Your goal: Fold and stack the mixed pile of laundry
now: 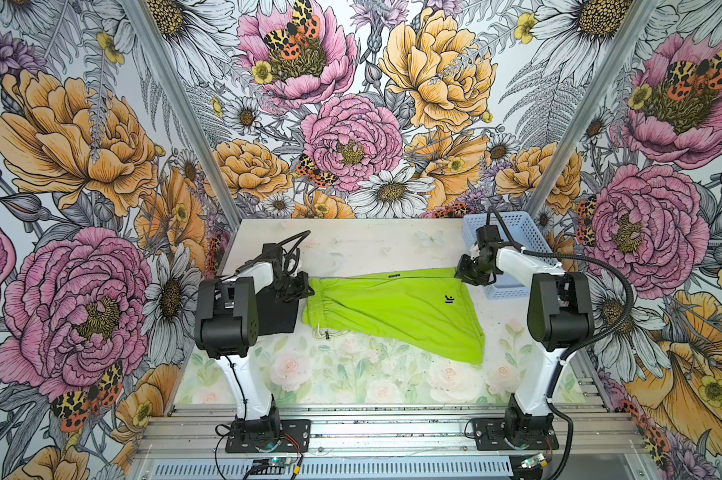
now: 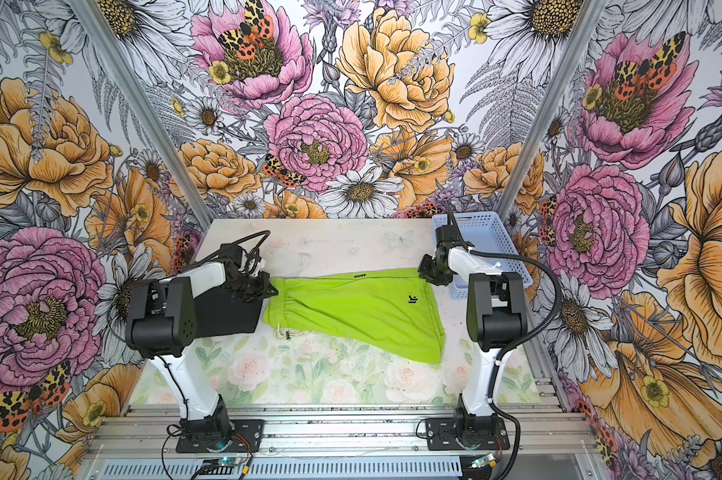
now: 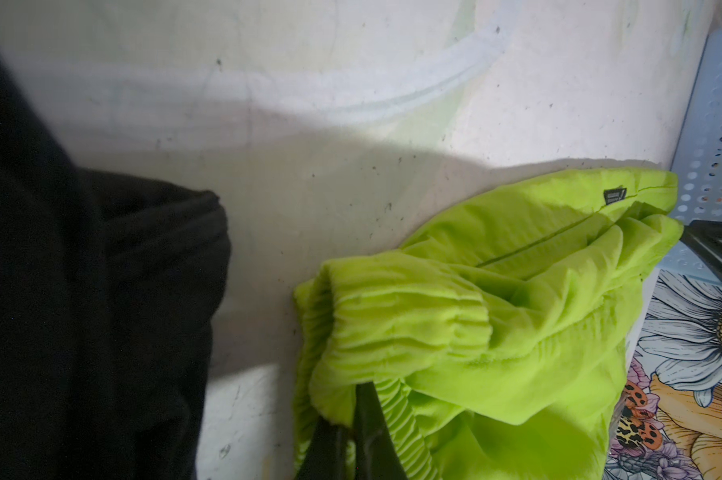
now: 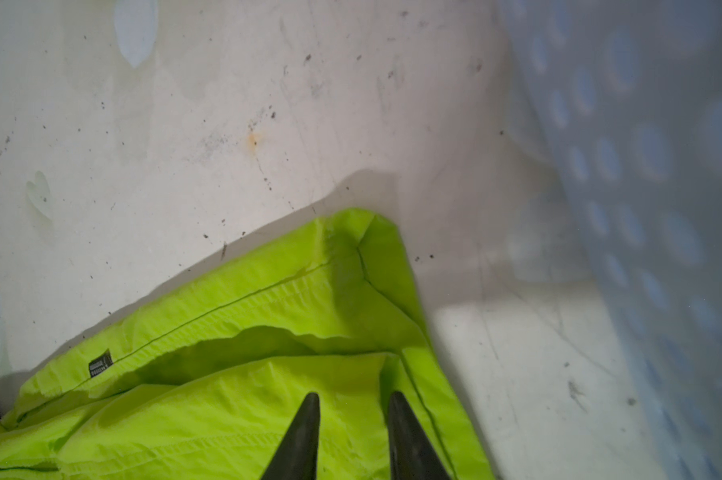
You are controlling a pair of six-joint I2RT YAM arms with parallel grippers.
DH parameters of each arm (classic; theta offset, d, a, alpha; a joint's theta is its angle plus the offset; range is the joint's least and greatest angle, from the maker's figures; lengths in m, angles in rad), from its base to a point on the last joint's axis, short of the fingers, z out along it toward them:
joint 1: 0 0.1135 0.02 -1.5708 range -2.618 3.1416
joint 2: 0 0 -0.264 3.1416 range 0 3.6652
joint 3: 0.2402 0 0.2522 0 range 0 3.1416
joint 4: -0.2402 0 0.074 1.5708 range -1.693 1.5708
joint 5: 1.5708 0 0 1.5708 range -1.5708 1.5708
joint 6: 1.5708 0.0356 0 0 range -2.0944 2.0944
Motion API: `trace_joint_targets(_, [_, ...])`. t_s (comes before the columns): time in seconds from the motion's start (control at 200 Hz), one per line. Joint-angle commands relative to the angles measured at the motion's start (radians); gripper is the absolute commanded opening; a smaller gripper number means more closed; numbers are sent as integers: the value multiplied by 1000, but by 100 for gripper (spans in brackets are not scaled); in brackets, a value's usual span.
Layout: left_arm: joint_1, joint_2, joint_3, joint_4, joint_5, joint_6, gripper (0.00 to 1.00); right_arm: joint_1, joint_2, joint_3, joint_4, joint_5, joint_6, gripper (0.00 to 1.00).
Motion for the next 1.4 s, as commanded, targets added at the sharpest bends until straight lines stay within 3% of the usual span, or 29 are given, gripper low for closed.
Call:
trace_joint_targets(0.0, [-7, 27, -18, -37, 7, 32, 0, 3, 34, 25, 27, 10, 4, 25])
trace_joint_targets(0.29, [-8, 28, -23, -36, 9, 33, 0, 3, 53, 21, 42, -11, 10, 22])
trace_joint_targets(0.345, [-7, 27, -23, -37, 8, 33, 0, 5, 44, 12, 58, -12, 17, 16])
trace_joint_targets(0.425, [-7, 22, -22, -36, 7, 33, 0, 4, 30, 7, 66, -10, 24, 0])
trace_joint_targets(0.921, [7, -66, -13, -63, 36, 19, 0, -18, -167, 77, -24, 14, 34, 0])
trace_joint_targets(1.396, [11, 20, 69, -66, 1, 15, 0, -29, 94, 308, -47, 45, 7, 0])
